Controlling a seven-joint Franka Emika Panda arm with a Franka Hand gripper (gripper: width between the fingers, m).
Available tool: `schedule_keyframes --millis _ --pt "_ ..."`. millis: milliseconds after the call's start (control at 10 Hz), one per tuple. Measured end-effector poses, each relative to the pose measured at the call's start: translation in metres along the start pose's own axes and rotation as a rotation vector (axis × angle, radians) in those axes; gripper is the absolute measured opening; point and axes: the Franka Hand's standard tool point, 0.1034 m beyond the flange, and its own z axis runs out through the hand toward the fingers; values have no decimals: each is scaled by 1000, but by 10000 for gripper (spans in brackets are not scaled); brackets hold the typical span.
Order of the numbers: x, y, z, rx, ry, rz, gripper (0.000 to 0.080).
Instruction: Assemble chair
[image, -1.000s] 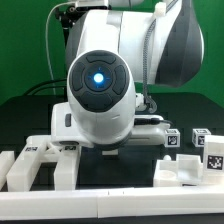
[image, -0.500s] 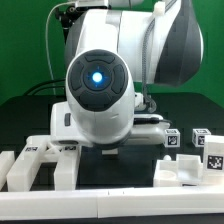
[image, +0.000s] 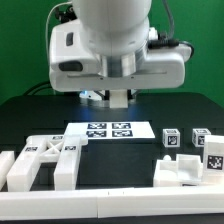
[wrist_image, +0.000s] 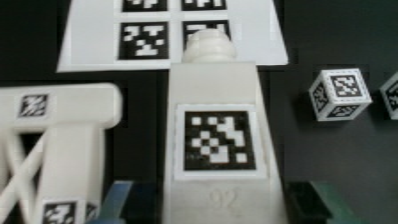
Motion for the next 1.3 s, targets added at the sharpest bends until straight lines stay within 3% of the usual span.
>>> schedule_keyframes --millis 100,300,500,700,1200,1300 --pt "11 0 -2 -1 78 1 287" --pt "16 -6 -13 5 224 30 287" --pt "26 -57 -51 56 408 100 287" --pt "30 -86 -77 118 529 183 287" --pt "45 -95 -90 134 861 170 287" --pt "55 -91 -95 132 985 170 287"
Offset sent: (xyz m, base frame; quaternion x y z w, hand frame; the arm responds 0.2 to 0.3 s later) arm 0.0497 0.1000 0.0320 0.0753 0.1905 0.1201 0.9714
